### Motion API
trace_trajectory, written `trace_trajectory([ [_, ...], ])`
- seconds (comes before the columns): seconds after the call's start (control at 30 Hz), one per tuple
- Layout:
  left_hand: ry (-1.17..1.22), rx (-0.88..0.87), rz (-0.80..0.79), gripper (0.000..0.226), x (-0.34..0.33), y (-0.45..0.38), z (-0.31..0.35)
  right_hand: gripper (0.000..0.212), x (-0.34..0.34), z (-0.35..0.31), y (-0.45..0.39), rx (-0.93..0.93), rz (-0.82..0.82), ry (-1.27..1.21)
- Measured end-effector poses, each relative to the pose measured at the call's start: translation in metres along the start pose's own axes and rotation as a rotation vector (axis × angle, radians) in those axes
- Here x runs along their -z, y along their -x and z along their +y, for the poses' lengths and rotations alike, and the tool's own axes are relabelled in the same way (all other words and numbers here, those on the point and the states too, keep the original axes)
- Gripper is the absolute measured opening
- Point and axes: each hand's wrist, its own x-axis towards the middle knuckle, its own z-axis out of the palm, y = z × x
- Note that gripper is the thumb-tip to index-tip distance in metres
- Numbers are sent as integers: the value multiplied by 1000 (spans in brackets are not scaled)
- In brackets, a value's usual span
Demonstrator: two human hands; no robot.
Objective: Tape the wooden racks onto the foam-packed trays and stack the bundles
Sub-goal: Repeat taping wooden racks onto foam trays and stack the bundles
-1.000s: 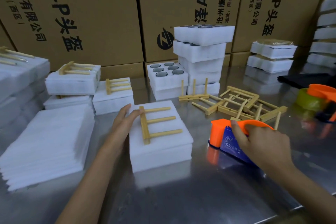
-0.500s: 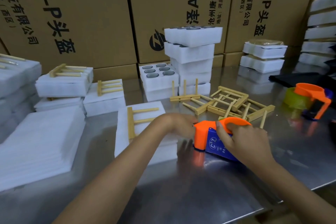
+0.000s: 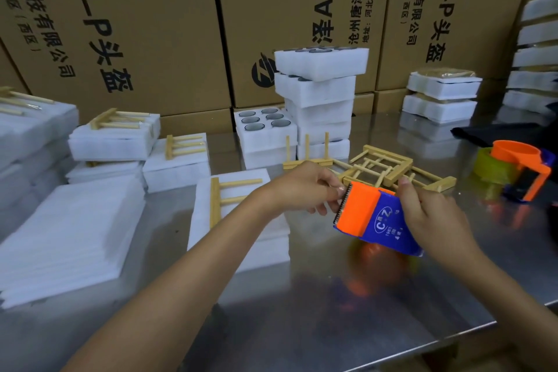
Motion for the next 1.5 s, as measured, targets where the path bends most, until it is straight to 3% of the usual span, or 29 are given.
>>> trace_trajectory([
  [0.13,101,-7,117,17,-4,2,10,55,3,-1,-11,-96,-93,-181],
  [0.27,253,72,197,21,-3,6,19,61,1,-20,-17,-191,-39,-437],
  [0.5,487,72,289,22,33,28,12,69,5,-62,-44,-41,-156,-409],
  [0.7,532,120,504,26,91,48,6,62,0,-113,-97,147,-295,-208],
  [0.93,533,294,994,30,198,108,-58,65,-11,-113,-134,282,-421,126],
  [1.03,771,381,855,26,215,137,-94,62,-15,-89,-143,309,-486,363],
  [1.13,573,425,747,16,202,140,-115,62,-32,-76,-145,313,-516,427],
  [1.3,263,474,690,47,172,127,-144,64,-58,-71,-145,350,-550,562],
  [1.5,-202,534,705,33,126,110,-177,62,-85,-67,-145,396,-548,618],
])
